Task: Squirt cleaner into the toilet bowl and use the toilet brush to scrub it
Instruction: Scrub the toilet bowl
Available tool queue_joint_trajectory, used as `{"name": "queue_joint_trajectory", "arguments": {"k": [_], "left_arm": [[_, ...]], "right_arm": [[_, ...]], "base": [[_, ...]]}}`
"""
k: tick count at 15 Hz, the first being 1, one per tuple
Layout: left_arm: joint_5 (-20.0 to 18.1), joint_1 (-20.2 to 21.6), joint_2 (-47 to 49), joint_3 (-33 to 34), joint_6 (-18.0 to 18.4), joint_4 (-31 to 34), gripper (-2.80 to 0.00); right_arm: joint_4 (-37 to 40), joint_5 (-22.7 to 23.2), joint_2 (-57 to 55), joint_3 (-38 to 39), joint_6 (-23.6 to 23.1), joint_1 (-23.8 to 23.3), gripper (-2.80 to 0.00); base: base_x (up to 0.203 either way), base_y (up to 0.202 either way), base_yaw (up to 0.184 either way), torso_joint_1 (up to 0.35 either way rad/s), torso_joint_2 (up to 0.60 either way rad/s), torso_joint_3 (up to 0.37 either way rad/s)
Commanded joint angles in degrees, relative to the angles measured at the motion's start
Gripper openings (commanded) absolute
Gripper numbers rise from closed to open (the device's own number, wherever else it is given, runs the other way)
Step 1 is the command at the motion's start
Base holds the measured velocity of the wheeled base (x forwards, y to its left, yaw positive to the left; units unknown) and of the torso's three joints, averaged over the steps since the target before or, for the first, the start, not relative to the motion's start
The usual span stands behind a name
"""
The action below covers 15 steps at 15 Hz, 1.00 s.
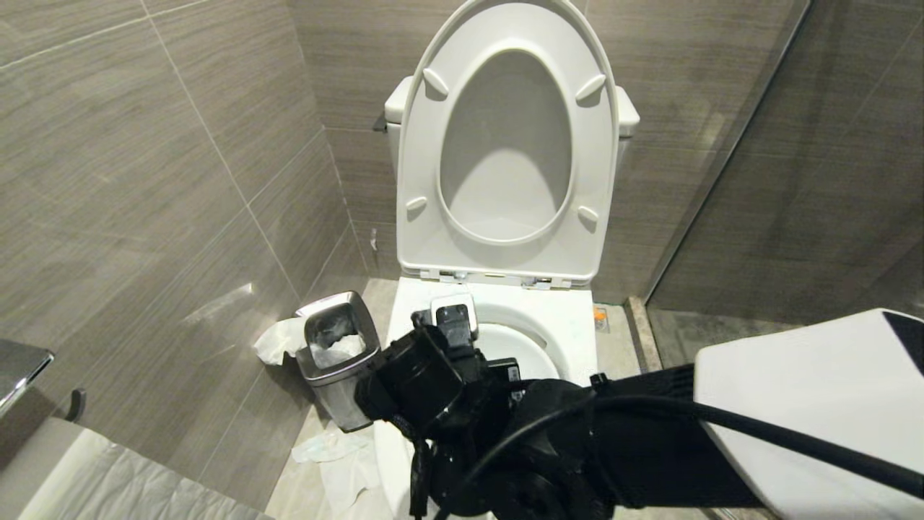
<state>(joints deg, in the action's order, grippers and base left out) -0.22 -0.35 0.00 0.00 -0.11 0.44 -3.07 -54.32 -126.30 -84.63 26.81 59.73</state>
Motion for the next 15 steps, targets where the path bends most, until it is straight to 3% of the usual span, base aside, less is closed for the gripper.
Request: {"name": "queue_joint_trajectory", "arguments": {"k": [1, 3, 9, 15], "left_arm": [[0.0, 0.0, 0.1, 0.1, -0.1, 0.0, -2.8], [0.0, 0.0, 0.1, 0.1, -0.1, 0.0, -2.8], [0.0, 0.0, 0.1, 0.1, -0.1, 0.0, -2.8], [0.0, 0.0, 0.1, 0.1, -0.1, 0.0, -2.8]], "right_arm": [[-0.1, -0.4, 6.7, 8.1, 2.6, 0.0, -2.8], [-0.2, -0.9, 9.0, 11.7, 4.1, -2.1, -2.8], [-0.3, -2.1, 8.0, 10.6, 3.8, -10.8, -2.8], [-0.3, -3.0, -0.7, -2.6, 1.8, -14.2, -2.8]], "base": [[0.0, 0.0, 0.0, 0.0, 0.0, 0.0], [0.0, 0.0, 0.0, 0.0, 0.0, 0.0], [0.0, 0.0, 0.0, 0.0, 0.0, 0.0], [0.0, 0.0, 0.0, 0.0, 0.0, 0.0]]}}
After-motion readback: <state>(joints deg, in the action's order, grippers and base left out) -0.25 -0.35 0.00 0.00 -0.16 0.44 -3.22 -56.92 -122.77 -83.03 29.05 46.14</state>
